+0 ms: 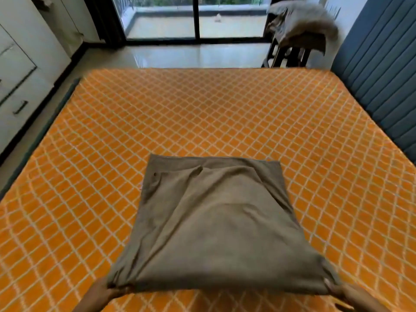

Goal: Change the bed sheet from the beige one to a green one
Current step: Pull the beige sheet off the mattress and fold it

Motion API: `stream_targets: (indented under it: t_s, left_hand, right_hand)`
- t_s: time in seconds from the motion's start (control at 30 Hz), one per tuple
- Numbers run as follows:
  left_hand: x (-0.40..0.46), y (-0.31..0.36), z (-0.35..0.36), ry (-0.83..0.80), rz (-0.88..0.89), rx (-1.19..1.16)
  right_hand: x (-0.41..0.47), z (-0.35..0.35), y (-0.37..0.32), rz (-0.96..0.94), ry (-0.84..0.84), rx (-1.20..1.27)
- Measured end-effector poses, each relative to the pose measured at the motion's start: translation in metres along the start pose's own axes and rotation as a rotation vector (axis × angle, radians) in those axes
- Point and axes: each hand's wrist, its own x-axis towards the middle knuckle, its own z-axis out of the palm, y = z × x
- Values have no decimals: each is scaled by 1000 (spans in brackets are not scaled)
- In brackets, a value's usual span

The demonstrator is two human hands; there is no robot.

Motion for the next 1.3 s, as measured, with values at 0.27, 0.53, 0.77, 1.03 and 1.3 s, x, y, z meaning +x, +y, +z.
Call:
stream_targets:
  t_s: [0.27,0.53,0.77,1.03,1.3]
  left_hand:
    - [-26,39,-27,-77,-62,-105]
    - [37,154,-72,238,20,-170]
    - [186,245,-80,356,83,-484]
    - [297,262,-17,505,132,59]
    - [252,205,148,254,597,843]
  right_hand:
    - [-36,-31,-31,206,-148,-23]
    - [5,-40,-187,-79,112,-18]
    - [137,-15,-288,-161,226,280]
    - [263,44,-278,-318,545,220]
    - [205,205,-176,-919,410,-1037]
